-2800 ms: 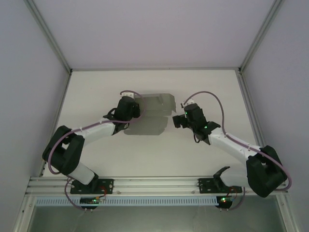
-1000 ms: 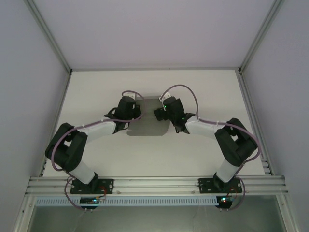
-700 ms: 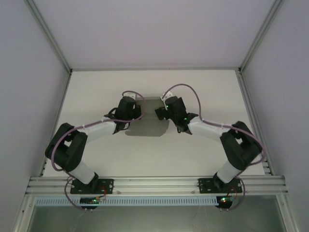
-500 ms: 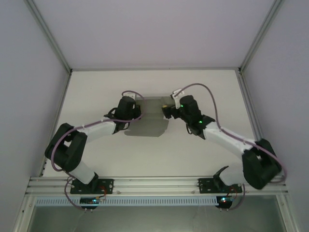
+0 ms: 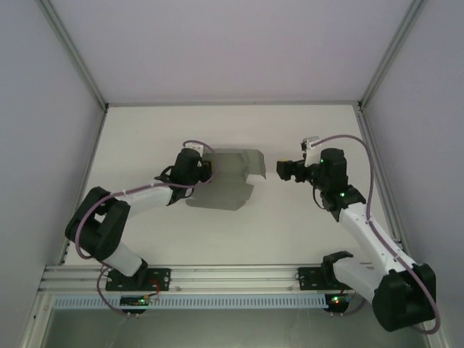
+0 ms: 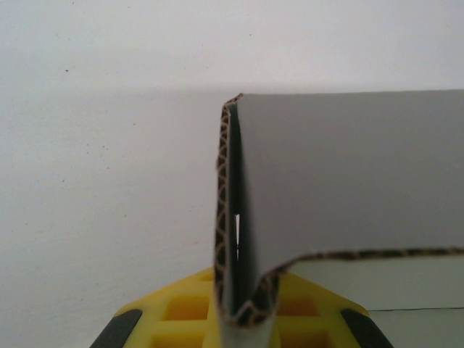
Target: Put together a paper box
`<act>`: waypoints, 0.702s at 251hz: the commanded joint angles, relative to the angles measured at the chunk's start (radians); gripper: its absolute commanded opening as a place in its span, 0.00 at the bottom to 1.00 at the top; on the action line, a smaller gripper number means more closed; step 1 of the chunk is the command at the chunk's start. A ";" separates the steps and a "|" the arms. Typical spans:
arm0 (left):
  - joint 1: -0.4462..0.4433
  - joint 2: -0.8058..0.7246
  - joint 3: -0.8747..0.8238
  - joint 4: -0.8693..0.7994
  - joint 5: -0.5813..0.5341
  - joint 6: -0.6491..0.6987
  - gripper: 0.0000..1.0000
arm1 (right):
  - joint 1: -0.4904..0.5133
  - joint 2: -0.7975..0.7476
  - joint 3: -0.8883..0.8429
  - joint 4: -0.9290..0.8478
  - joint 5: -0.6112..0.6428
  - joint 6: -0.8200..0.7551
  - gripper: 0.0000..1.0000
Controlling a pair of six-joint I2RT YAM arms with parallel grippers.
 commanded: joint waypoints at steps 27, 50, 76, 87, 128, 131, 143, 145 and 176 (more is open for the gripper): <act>0.003 -0.030 0.004 0.029 0.018 0.024 0.00 | -0.041 0.150 0.060 -0.042 -0.288 -0.075 0.80; 0.004 -0.030 0.009 0.027 0.026 0.031 0.00 | -0.029 0.219 0.101 -0.037 -0.308 -0.080 0.78; 0.004 -0.032 0.009 0.027 0.036 0.036 0.00 | -0.022 0.291 0.141 -0.024 -0.320 -0.077 0.75; 0.004 -0.032 0.009 0.026 0.034 0.036 0.00 | -0.015 0.318 0.163 -0.024 -0.343 -0.078 0.73; 0.004 -0.032 0.010 0.025 0.036 0.033 0.00 | 0.059 0.398 0.218 -0.038 -0.350 -0.131 0.72; 0.004 -0.032 0.010 0.025 0.037 0.033 0.00 | 0.064 0.404 0.220 -0.039 -0.350 -0.133 0.72; 0.004 -0.032 0.011 0.026 0.038 0.033 0.00 | 0.087 0.426 0.239 -0.045 -0.355 -0.137 0.71; 0.004 -0.031 0.012 0.026 0.038 0.033 0.00 | 0.091 0.429 0.242 -0.047 -0.355 -0.137 0.70; 0.004 -0.032 0.013 0.023 0.036 0.034 0.00 | 0.139 0.470 0.278 -0.052 -0.338 -0.147 0.67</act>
